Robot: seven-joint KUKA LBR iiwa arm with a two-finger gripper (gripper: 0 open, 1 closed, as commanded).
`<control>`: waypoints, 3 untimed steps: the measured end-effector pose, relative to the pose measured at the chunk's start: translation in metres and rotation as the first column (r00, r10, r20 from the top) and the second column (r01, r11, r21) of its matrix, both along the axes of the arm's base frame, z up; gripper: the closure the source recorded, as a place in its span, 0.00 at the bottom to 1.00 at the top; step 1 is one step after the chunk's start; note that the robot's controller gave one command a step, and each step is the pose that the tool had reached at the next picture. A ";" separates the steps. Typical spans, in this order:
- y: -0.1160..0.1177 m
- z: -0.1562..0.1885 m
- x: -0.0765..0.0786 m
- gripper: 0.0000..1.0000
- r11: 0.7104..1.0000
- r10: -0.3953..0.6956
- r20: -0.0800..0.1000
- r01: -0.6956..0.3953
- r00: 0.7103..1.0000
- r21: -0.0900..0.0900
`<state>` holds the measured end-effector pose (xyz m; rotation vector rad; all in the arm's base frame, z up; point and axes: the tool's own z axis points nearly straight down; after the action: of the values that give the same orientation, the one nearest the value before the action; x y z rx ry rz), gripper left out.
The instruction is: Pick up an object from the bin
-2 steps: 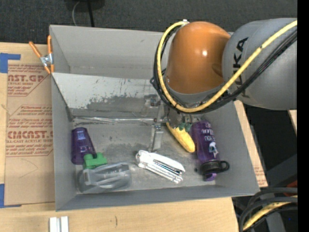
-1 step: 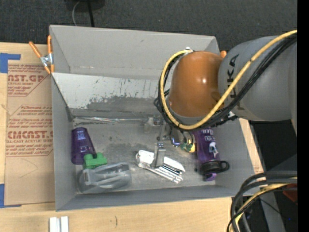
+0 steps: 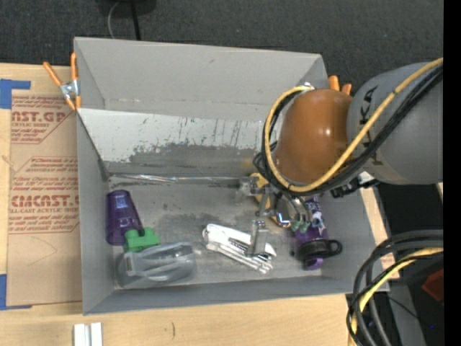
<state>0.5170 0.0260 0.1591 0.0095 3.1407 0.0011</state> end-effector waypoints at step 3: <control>-0.013 -0.093 -0.025 1.00 0.953 -0.303 0.004 0.303 0.953 0.007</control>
Offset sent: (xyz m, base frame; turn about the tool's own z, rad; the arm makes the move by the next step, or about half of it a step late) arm -0.0282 -0.0055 -0.0891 0.0084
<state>0.4918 0.0125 0.0662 0.4909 3.0973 0.0104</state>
